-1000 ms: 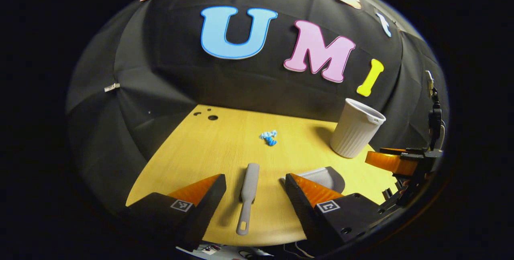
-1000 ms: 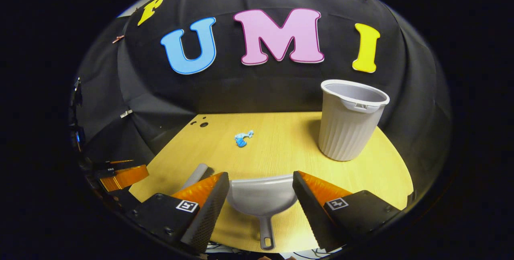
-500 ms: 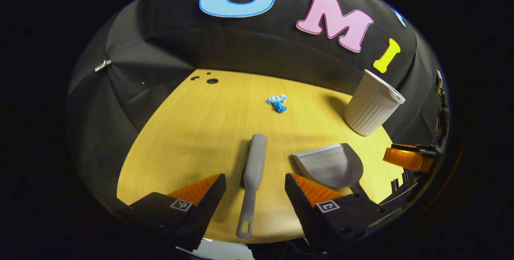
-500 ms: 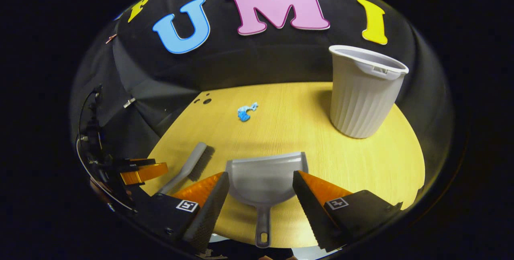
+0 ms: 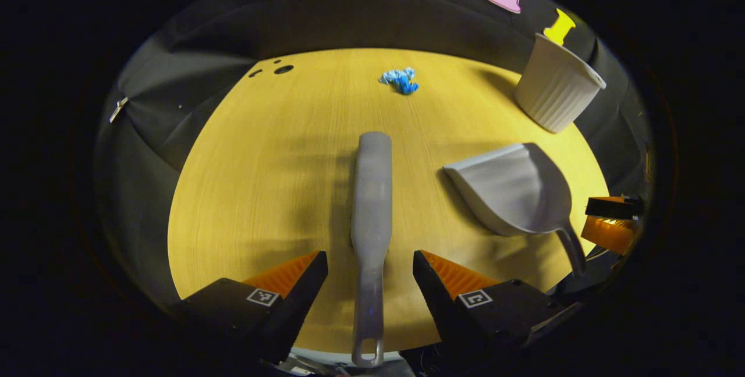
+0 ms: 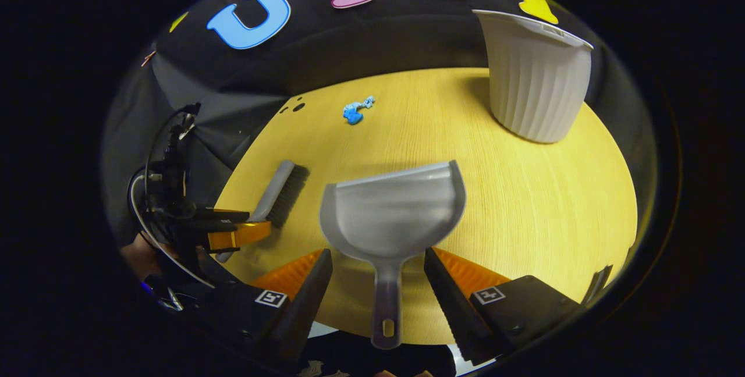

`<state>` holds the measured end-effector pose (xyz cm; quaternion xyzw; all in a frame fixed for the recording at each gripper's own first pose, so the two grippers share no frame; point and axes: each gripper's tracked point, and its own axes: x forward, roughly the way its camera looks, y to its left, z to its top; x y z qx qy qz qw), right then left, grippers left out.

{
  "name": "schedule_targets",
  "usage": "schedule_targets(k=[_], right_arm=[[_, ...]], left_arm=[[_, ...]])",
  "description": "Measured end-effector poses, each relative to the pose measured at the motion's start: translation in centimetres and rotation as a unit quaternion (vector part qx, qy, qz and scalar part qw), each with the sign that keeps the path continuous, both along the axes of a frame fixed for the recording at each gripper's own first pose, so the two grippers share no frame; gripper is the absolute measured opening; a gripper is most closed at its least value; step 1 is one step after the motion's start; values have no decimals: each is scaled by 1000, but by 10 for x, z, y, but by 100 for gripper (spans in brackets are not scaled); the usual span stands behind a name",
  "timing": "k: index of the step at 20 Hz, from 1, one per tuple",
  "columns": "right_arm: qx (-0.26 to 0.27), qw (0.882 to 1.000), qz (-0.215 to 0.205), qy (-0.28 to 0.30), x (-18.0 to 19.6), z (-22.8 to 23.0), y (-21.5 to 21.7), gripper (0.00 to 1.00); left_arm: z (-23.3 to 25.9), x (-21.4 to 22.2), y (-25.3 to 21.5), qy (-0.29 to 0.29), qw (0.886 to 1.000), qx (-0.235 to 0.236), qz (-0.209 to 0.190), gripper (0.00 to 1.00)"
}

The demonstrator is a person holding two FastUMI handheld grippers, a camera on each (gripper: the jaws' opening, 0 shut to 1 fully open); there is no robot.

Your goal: Pick up the small broom and dustpan from the desktop, sweep the trash into the dustpan with the broom, and then empty the trash into the garbage bin.

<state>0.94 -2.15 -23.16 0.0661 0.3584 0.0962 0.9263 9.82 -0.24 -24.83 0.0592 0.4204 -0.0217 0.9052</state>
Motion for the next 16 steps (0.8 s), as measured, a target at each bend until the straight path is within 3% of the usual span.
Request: schedule_targets(k=[6,12,15,16], right_arm=[[13,999,-19,24,-6,-14,-13,99],[19,999,-23,39,-8,-19,-20,99],[21,999,-18,44,-9,-21,-15,99],[22,999,-16,46,-9,-21,-13,99]], left_arm=[[-28,9,0,41,998,45,-10,93],[-27,16,-2,35,999,24,-12,72],[-23,19,3,26,999,18,-7,36],[-26,20,4,26,1000,17,-6,35]])
